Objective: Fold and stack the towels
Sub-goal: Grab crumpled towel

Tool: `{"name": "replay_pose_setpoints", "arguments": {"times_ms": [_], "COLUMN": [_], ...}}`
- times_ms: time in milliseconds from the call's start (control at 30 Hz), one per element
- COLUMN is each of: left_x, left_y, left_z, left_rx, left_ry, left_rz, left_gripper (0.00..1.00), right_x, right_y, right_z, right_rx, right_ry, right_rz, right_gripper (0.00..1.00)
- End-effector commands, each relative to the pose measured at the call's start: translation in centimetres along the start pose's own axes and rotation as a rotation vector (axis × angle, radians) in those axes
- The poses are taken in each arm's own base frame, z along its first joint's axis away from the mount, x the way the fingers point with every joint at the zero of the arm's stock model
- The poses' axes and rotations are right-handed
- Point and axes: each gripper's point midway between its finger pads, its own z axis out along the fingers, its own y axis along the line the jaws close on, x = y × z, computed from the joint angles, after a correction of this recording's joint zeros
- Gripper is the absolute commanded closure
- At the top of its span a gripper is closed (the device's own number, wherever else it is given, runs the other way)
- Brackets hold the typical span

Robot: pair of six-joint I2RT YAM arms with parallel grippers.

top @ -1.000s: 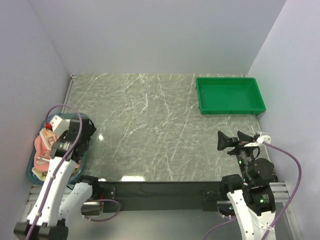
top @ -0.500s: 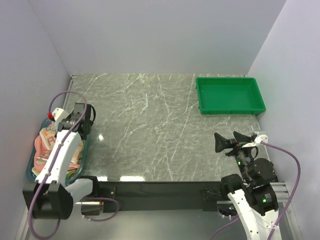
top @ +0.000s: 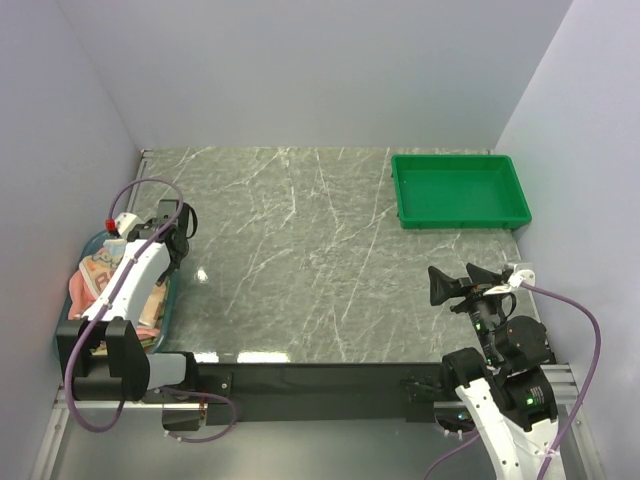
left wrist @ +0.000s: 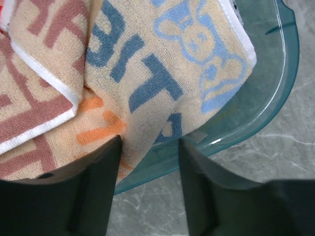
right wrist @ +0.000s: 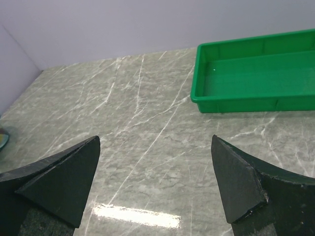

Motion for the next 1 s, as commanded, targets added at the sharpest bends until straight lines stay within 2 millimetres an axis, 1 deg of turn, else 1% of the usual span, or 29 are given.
{"name": "replay_pose_setpoints", "arguments": {"times_ms": [0, 33, 100, 133, 200, 233, 267, 400, 433, 500, 533, 567, 600, 633, 667, 700, 733, 767, 800, 833, 867, 900, 933, 967], "left_x": [-0.8, -0.7, -0.7, -0.8, -1.3, -1.8, -1.9, -2.8, -3.5, -4.3, -5.5, -6.0, -6.0, -7.4, -7.8, -7.2, -8.4, -8.5, -7.8, -8.8, -8.9, -9.5, -8.7, -8.5], "left_y": [0.5, 0.8, 1.2, 1.4, 1.5, 1.7, 1.9, 2.1, 1.8, 1.0, 0.1, -0.6, -1.5, -3.0, -4.0, -5.2, -6.9, -7.8, -9.0, -10.7, -11.6, -13.0, -14.2, -14.9], "left_z": [0.4, 0.5, 0.5, 0.5, 0.2, 0.0, -0.1, -0.6, -1.2, -2.1, -3.2, -4.0, -5.2, -7.1, -8.4, -10.3, -12.5, -13.9, -15.9, -18.3, -19.8, -23.6, -24.5, -25.9], "left_rx": [-0.027, -0.038, -0.048, -0.053, -0.050, -0.053, -0.059, -0.060, -0.042, -0.001, 0.041, 0.068, 0.110, 0.164, 0.204, 0.255, 0.315, 0.350, 0.404, 0.460, 0.498, 0.601, 0.616, 0.650], "left_ry": [-0.048, -0.052, -0.056, -0.062, -0.076, -0.093, -0.099, -0.118, -0.129, -0.131, -0.144, -0.149, -0.145, -0.163, -0.172, -0.175, -0.186, -0.184, -0.175, -0.182, -0.184, -0.195, -0.196, -0.198], "left_rz": [-0.017, -0.008, 0.003, 0.008, 0.011, 0.021, 0.030, 0.044, 0.030, 0.039, 0.022, 0.020, 0.045, 0.023, 0.026, 0.061, 0.036, 0.042, 0.073, 0.054, 0.059, 0.060, 0.098, 0.109], "left_gripper": [0.45, 0.52, 0.62, 0.71, 0.84, 0.98, 0.99, 0.99, 0.99, 0.99, 0.99, 0.99, 0.99, 0.99, 0.99, 0.99, 0.99, 0.99, 0.99, 0.99, 0.99, 0.99, 1.00, 1.00], "right_x": [-5.4, -5.4, -5.4, -5.4, -5.4, -5.4, -5.4, -5.4, -5.4, -5.4, -5.4, -5.4, -5.4, -5.3, -5.4, -5.4, -5.4, -5.4, -5.4, -5.4, -5.3, -5.3, -5.3, -5.3], "right_y": [0.9, 0.9, 1.0, 1.0, 1.0, 1.0, 1.0, 1.0, 1.0, 1.1, 1.1, 1.0, 1.0, 1.0, 1.0, 1.0, 1.0, 1.0, 0.9, 0.9, 0.9, 0.9, 0.9, 0.9], "right_z": [-5.6, -5.7, -5.6, -5.6, -5.6, -5.6, -5.6, -5.6, -5.6, -5.6, -5.6, -5.6, -5.5, -5.6, -5.5, -5.5, -5.6, -5.6, -5.5, -5.5, -5.5, -5.5, -5.5, -5.4], "right_rx": [-0.092, -0.090, -0.093, -0.094, -0.097, -0.096, -0.095, -0.097, -0.099, -0.100, -0.099, -0.098, -0.097, -0.097, -0.097, -0.096, -0.096, -0.094, -0.091, -0.091, -0.092, -0.090, -0.090, -0.089], "right_ry": [-0.321, -0.322, -0.321, -0.321, -0.320, -0.320, -0.321, -0.320, -0.320, -0.319, -0.321, -0.321, -0.320, -0.320, -0.320, -0.320, -0.320, -0.321, -0.320, -0.320, -0.317, -0.315, -0.314, -0.312], "right_rz": [0.033, 0.033, 0.034, 0.033, 0.032, 0.034, 0.033, 0.032, 0.032, 0.034, 0.032, 0.033, 0.032, 0.032, 0.033, 0.034, 0.035, 0.033, 0.035, 0.035, 0.033, 0.036, 0.034, 0.034], "right_gripper": [0.00, 0.00, 0.00, 0.00, 0.00, 0.00, 0.00, 0.00, 0.00, 0.00, 0.00, 0.00, 0.00, 0.00, 0.00, 0.00, 0.00, 0.00, 0.00, 0.00, 0.00, 0.00, 0.00, 0.00]}}
